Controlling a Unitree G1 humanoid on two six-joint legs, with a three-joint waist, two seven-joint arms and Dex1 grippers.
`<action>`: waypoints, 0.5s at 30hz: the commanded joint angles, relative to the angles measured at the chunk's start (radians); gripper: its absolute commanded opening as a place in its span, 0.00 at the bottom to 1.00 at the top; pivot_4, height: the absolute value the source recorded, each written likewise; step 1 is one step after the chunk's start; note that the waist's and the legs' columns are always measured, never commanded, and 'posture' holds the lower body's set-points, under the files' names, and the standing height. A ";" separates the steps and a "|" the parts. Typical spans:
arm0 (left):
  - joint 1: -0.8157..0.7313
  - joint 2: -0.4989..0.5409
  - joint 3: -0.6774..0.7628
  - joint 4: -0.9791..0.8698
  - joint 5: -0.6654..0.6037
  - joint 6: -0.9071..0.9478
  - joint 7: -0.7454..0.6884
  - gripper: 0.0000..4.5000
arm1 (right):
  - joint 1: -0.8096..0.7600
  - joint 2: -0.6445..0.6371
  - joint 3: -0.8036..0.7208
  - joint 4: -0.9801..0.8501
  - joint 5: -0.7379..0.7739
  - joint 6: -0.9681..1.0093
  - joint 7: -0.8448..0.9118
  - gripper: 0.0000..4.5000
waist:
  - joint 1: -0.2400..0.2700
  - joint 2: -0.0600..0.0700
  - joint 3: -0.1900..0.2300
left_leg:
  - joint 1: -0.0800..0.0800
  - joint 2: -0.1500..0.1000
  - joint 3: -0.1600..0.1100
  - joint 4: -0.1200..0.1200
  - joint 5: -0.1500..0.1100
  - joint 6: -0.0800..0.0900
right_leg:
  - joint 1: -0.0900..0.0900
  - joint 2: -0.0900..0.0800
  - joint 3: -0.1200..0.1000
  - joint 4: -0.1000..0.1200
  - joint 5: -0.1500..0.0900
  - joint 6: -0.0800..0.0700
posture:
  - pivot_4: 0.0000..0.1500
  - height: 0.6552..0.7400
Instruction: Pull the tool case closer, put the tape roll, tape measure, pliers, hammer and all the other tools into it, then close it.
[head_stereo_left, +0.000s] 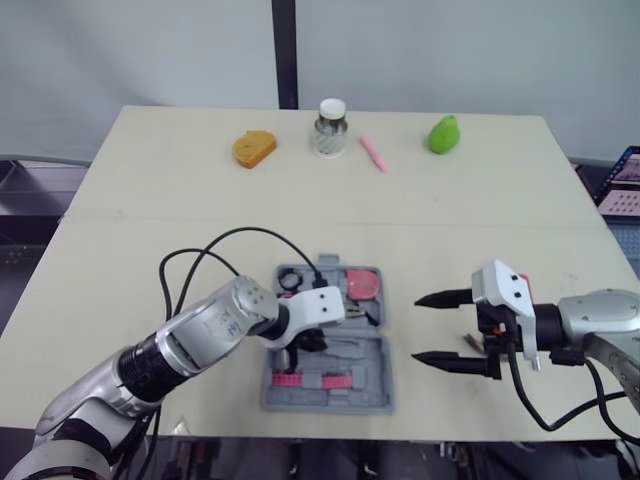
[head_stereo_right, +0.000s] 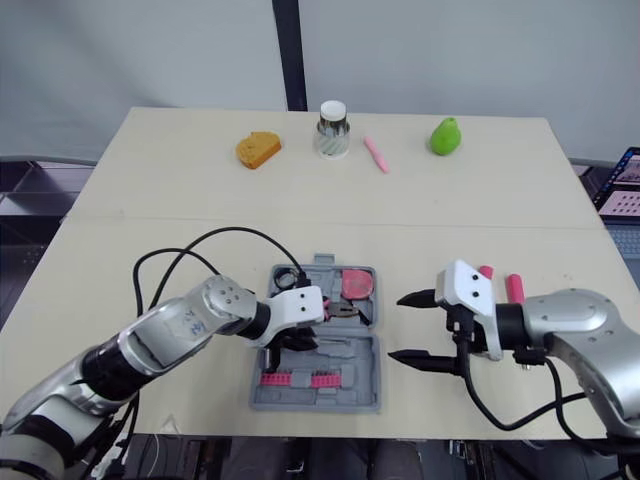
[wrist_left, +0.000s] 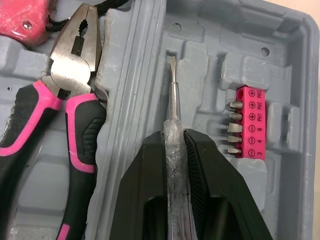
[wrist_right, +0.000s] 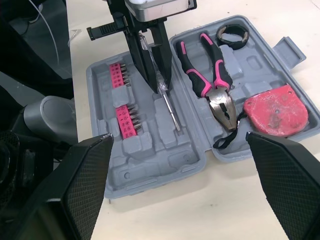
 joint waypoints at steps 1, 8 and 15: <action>-0.002 -0.008 -0.008 0.005 0.021 -0.029 -0.012 0.01 | 0.004 -0.012 -0.046 -0.040 0.020 -0.009 -0.007 1.00 | 0.000 0.000 0.000 | 0.000 0.000 0.000 0.000 0.000 0.000 | 0.000 0.000 0.000 0.000 0.000 0.000 | 1.00 1.00; -0.010 -0.003 -0.020 0.029 0.051 -0.062 -0.034 0.01 | -0.007 -0.012 -0.043 -0.033 0.024 -0.006 -0.011 1.00 | 0.000 0.000 0.000 | 0.000 0.000 0.000 0.000 0.000 0.000 | 0.000 0.000 0.000 0.000 0.000 0.000 | 1.00 1.00; 0.000 -0.011 -0.025 0.042 0.079 -0.088 -0.051 0.01 | -0.011 -0.012 -0.044 -0.034 0.029 -0.002 -0.014 1.00 | 0.000 0.000 0.000 | 0.000 0.000 0.000 0.000 0.000 0.000 | 0.000 0.000 0.000 0.000 0.000 0.000 | 1.00 1.00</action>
